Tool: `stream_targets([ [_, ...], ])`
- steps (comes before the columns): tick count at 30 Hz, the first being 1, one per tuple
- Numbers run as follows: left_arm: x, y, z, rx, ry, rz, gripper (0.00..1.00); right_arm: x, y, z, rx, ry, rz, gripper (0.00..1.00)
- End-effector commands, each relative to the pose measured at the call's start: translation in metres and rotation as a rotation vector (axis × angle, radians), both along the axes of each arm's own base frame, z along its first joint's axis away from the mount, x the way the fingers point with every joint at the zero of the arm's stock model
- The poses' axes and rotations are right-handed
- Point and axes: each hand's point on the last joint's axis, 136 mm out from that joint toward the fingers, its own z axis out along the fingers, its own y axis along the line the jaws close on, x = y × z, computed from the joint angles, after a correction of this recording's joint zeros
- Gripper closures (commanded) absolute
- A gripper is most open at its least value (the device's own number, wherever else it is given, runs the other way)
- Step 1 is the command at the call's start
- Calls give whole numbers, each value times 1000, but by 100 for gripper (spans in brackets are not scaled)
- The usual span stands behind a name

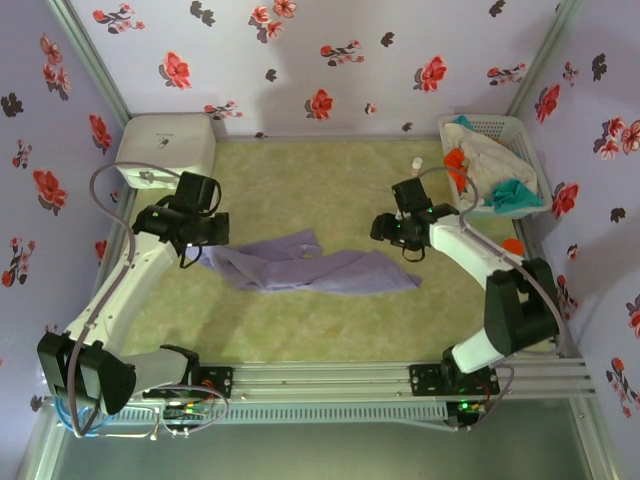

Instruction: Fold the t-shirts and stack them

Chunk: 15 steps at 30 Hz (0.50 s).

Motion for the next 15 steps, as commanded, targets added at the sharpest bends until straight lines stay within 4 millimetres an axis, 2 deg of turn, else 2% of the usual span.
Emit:
stream_targets([
  [1,3,-1,2,-22,-16,7,100,6,22,-11,34,49,98,34],
  [5,2,-1,-3,-16,3,8,100,3,36,-39,23,150,136,36],
  [9,0,0,-5,-11,8,8,100,-10,42,-59,-52,217,188,50],
  [12,-1,0,-5,-10,6,10,100,-17,38,-61,-99,213,189,63],
  [15,0,1,-4,-7,6,10,100,-23,32,-55,-112,192,174,77],
])
